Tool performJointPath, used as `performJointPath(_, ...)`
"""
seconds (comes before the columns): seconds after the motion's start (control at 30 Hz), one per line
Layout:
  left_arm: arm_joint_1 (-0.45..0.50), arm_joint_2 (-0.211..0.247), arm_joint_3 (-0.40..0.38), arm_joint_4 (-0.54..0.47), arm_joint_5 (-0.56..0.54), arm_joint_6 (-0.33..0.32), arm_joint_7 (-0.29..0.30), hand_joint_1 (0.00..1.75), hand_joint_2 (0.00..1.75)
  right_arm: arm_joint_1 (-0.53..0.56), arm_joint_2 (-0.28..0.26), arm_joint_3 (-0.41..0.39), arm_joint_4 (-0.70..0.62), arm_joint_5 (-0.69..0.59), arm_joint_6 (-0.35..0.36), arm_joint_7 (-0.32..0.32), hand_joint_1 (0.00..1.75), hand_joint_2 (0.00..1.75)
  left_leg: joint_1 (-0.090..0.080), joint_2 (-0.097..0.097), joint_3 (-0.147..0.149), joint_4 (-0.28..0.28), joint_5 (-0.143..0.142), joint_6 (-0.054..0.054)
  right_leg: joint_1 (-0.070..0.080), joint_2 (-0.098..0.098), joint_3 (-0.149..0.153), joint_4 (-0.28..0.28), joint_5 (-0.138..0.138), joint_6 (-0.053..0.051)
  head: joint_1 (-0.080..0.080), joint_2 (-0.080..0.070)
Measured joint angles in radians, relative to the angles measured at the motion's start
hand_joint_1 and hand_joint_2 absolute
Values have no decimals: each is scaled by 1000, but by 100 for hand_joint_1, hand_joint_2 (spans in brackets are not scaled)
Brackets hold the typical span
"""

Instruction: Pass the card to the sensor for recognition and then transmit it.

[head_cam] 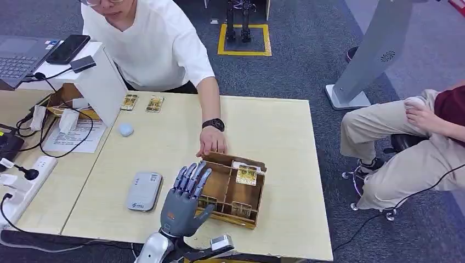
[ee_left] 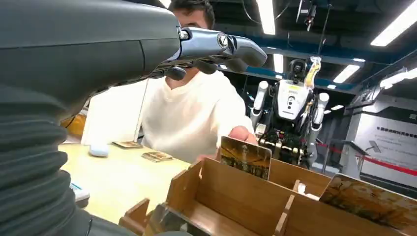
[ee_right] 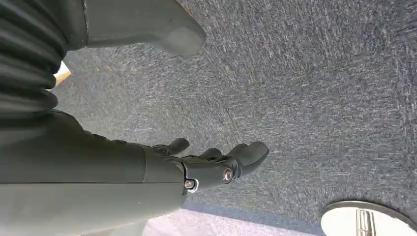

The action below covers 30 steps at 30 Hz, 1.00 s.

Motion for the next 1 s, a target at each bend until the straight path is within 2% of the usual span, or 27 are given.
performJointPath(0.03,0,0,0,0,1,0,0,5,175,0,0,0,0,0,0,0,0,175,0,0,0,0,0,0,0,0,0,0,0,0,0,0)
performJointPath(0.1,0,0,0,0,0,0,0,23,175,0,0,0,0,0,0,0,0,175,0,0,0,0,0,0,0,0,0,0,0,0,0,0)
performJointPath(0.13,0,0,0,0,0,0,0,23,175,0,1,0,0,0,0,0,0,175,0,0,0,0,0,0,0,0,0,0,0,0,0,0)
performJointPath(0.17,0,0,0,0,0,0,0,51,175,0,2,0,0,0,0,0,0,175,0,0,0,0,0,0,0,0,0,0,0,0,0,0)
performJointPath(0.23,0,0,0,0,3,0,-1,51,175,-1,2,0,0,1,0,0,0,175,0,0,0,0,0,0,0,0,0,0,0,0,0,0)
performJointPath(0.27,0,0,0,0,3,0,-1,99,175,-1,2,0,0,2,0,0,0,175,0,0,0,0,0,0,0,0,0,0,0,0,0,0)
performJointPath(0.3,0,0,0,0,3,0,-2,105,175,-1,2,0,0,2,0,0,0,175,0,0,0,0,0,0,0,0,0,0,0,0,0,0)
performJointPath(0.4,0,0,0,0,3,0,-3,143,175,-2,2,0,0,2,0,0,0,175,0,0,0,0,0,0,0,0,0,0,0,0,0,0)
performJointPath(0.47,0,0,0,1,3,0,-3,147,175,-2,2,0,0,2,0,0,0,175,0,0,0,0,0,0,0,0,0,0,0,0,0,0)
performJointPath(0.5,0,0,0,1,3,0,-3,141,175,-3,2,0,0,2,0,0,0,175,0,0,0,0,0,0,0,0,0,0,0,0,0,0)
performJointPath(0.53,0,0,0,2,3,0,-4,143,175,-3,2,0,0,2,0,0,0,175,0,0,0,0,0,0,0,0,0,0,0,0,0,0)
performJointPath(0.67,0,0,0,6,3,0,-4,119,175,-3,2,0,0,2,0,0,0,175,0,0,0,0,0,0,0,0,0,0,0,0,0,0)
performJointPath(0.7,0,0,0,8,3,0,-4,98,175,-3,2,0,0,2,0,0,0,175,0,0,0,0,0,0,0,0,0,0,0,0,0,0)
performJointPath(0.73,0,1,0,10,3,0,-4,94,175,-3,2,0,0,2,0,0,0,175,0,0,0,0,0,0,0,0,0,0,0,0,0,0)
performJointPath(0.77,-1,1,0,11,3,0,-4,73,175,-4,2,0,0,2,0,0,0,175,0,0,0,0,0,0,0,0,0,0,0,0,0,0)
performJointPath(0.93,-1,0,0,18,2,0,2,73,175,-4,2,0,0,2,0,3,0,175,0,0,0,0,0,0,0,0,0,0,0,0,0,0)
performJointPath(1.0,-1,0,0,19,2,0,2,56,175,-4,2,0,0,2,0,3,0,175,0,0,0,0,0,0,0,0,0,0,0,0,0,0)
